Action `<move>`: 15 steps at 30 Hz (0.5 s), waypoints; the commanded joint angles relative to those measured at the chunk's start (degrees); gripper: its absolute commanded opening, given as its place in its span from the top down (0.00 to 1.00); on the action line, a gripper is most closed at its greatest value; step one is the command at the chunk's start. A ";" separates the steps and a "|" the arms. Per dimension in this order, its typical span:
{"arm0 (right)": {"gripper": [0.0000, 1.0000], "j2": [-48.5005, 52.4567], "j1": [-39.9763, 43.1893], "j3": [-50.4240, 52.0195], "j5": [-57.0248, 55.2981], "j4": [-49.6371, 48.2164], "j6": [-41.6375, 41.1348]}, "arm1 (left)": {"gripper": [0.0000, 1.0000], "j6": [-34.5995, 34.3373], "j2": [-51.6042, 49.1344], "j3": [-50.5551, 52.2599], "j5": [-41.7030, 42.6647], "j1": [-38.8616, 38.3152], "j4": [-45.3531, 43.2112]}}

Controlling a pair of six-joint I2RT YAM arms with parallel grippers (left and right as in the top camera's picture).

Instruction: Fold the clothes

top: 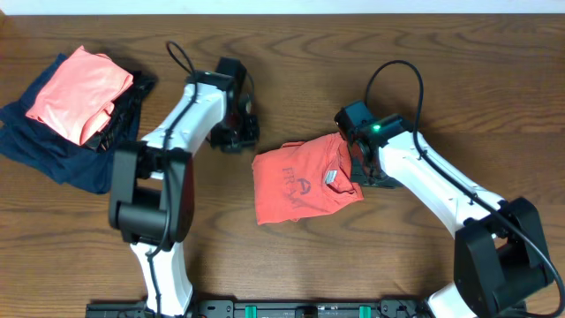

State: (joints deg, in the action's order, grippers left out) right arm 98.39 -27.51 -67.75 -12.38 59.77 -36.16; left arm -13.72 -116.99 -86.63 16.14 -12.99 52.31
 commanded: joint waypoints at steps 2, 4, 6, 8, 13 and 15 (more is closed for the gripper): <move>0.73 -3.76 -2.32 0.02 13.88 -0.42 9.75 | 0.58 0.22 3.89 -2.54 2.34 1.46 -3.37; 0.72 -3.89 -3.82 0.04 16.94 -0.44 11.98 | 0.58 0.81 3.69 -2.47 4.90 1.29 -4.81; 0.69 -3.41 -5.29 0.07 17.57 -0.42 12.33 | 0.58 1.31 3.13 -2.43 6.64 0.50 -5.38; 0.68 -2.51 -6.95 0.07 17.57 -0.63 12.33 | 0.59 1.57 2.38 -2.34 6.84 -0.70 -5.25; 0.67 0.31 -8.92 0.68 17.55 -3.08 12.66 | 0.60 4.07 0.00 -0.35 4.85 -4.39 -4.87; 0.67 1.27 -8.87 1.42 17.55 -4.39 12.66 | 0.60 4.00 -0.98 0.55 1.33 -5.27 -4.20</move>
State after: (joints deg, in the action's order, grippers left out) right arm 97.95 -35.86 -67.64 4.38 56.16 -24.77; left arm -11.53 -115.55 -87.90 20.64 -17.10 47.11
